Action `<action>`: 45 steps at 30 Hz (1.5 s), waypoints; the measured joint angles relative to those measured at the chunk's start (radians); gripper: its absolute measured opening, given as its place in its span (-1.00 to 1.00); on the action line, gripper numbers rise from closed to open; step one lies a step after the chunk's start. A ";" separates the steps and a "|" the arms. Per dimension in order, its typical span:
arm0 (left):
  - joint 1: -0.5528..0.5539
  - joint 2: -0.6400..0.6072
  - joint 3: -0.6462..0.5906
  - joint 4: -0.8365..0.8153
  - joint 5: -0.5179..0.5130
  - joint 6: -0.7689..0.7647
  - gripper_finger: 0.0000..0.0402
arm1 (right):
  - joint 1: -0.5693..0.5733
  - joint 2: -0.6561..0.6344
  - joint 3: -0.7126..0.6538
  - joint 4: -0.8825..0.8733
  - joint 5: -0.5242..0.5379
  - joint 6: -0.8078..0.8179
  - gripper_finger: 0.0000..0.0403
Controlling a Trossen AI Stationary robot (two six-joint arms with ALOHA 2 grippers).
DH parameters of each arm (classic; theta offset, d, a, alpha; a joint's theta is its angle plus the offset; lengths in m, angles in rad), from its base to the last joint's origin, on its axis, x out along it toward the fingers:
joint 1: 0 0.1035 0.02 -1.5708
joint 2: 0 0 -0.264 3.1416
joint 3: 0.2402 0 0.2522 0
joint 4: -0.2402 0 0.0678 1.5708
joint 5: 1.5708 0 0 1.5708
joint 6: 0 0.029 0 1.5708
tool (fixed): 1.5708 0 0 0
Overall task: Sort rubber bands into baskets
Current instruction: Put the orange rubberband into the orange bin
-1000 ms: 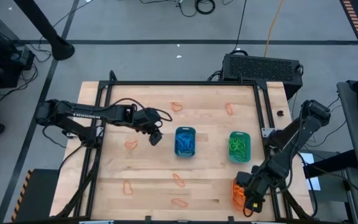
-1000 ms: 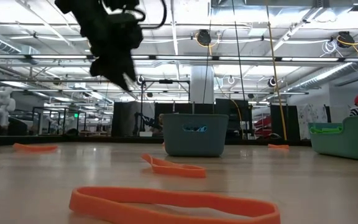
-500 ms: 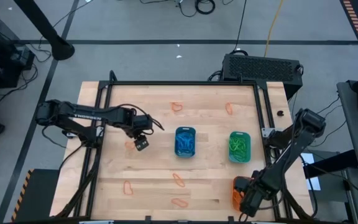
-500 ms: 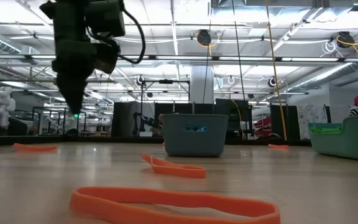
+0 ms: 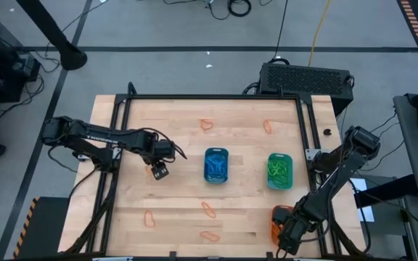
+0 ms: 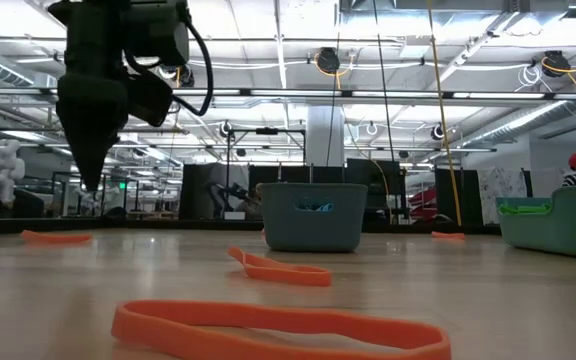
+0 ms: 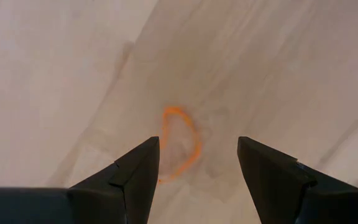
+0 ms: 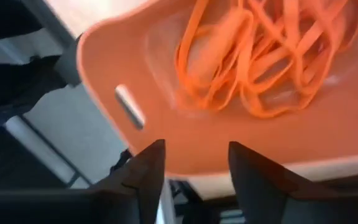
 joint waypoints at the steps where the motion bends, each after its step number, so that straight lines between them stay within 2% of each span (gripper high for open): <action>1: -0.005 0.000 0.000 -0.005 -0.023 -0.002 0.11 | 0.000 -0.005 0.000 0.002 -0.013 0.003 -0.18; 4: -0.011 0.000 0.000 -0.007 -0.076 -0.027 0.11 | -0.001 -0.028 0.000 0.025 -0.029 0.006 -0.06; 10: -0.011 0.013 -0.002 -0.007 -0.077 -0.029 0.11 | -0.009 -0.079 0.000 0.052 -0.024 0.001 0.07; 19: -0.011 0.015 -0.148 0.162 -0.084 -0.154 0.11 | -0.044 -0.158 0.000 0.063 -0.012 0.051 0.09; 24: -0.016 0.014 -0.214 0.248 -0.055 -0.173 0.11 | -0.065 -0.198 0.000 0.120 -0.009 0.043 0.09; 29: -0.034 0.011 -0.262 0.310 -0.052 -0.233 0.09 | -0.087 -0.246 0.000 0.131 0.067 0.024 0.09; 33: -0.059 0.011 -0.267 0.310 -0.060 -0.237 -0.14 | -0.107 -0.279 0.000 0.130 0.110 -0.003 0.09; 40: -0.096 0.012 -0.257 0.319 -0.072 -0.237 -0.92 | -0.157 -0.315 0.000 0.130 0.193 -0.103 0.09; 45: -0.119 0.009 -0.205 0.356 -0.086 -0.256 -0.96 | -0.203 -0.324 0.000 0.140 0.271 -0.214 0.09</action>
